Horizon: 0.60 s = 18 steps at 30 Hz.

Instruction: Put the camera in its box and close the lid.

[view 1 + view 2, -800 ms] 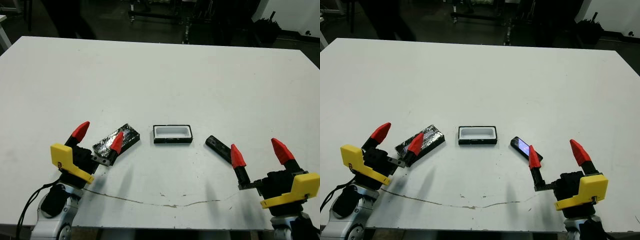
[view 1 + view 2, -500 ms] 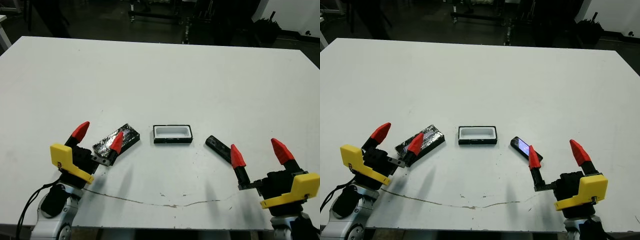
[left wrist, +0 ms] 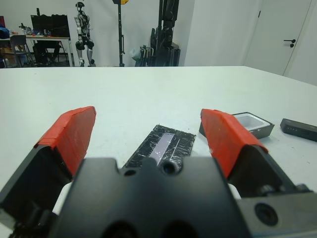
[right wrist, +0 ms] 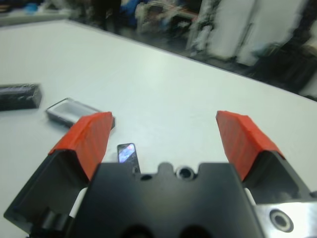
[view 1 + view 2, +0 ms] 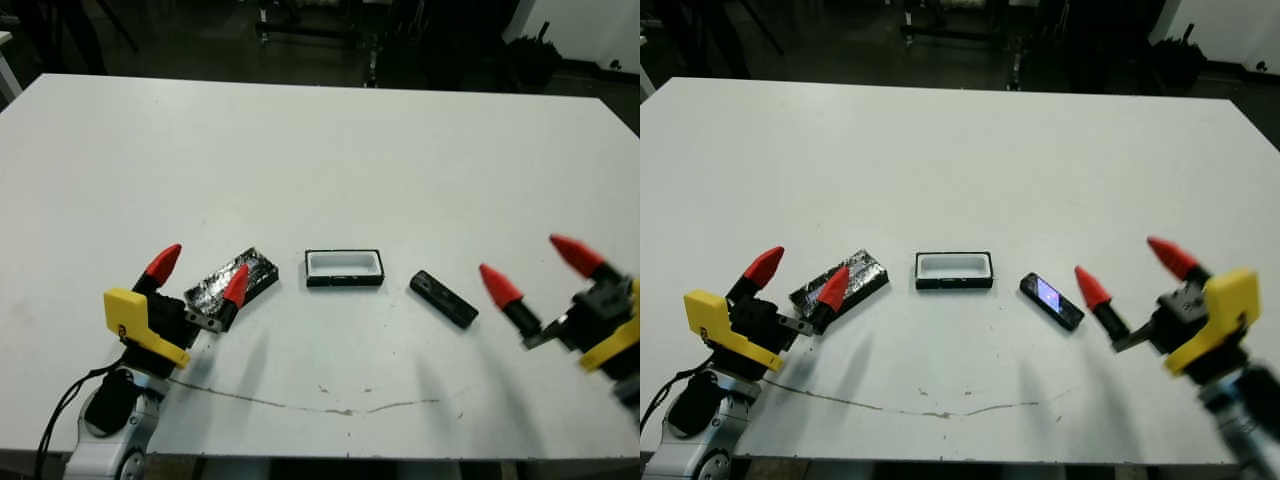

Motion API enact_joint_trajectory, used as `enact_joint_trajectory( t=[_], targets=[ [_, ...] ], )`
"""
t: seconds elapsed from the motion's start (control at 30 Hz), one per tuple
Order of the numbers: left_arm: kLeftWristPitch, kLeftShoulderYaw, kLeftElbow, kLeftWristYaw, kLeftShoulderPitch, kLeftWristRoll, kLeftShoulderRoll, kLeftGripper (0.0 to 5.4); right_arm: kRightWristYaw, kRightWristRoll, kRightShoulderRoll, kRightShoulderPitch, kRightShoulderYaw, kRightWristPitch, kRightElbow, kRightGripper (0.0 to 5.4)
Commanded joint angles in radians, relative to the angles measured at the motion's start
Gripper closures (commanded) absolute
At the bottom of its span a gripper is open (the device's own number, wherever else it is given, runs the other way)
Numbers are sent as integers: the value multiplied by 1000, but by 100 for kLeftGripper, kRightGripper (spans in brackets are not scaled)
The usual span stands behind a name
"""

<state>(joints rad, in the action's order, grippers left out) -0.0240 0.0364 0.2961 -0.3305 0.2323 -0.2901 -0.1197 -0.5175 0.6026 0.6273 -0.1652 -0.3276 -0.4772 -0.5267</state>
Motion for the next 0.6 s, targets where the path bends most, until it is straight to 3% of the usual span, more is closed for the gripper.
enact_joint_trajectory(
  t=[0.03, 0.4, 0.6],
  targets=[
    [10, -6, 4, 10, 9, 12, -2, 1, -69, 50, 75, 75, 5, -93, 61, 0],
    [7, -9, 8, 13, 17, 13, -8, 1, -136, 104, 95, 159, 83, -263, 134, 0],
    [3, -9, 5, 16, 15, 12, -4, 1, -150, 85, 109, 186, 115, -305, 154, 0]
  ],
)
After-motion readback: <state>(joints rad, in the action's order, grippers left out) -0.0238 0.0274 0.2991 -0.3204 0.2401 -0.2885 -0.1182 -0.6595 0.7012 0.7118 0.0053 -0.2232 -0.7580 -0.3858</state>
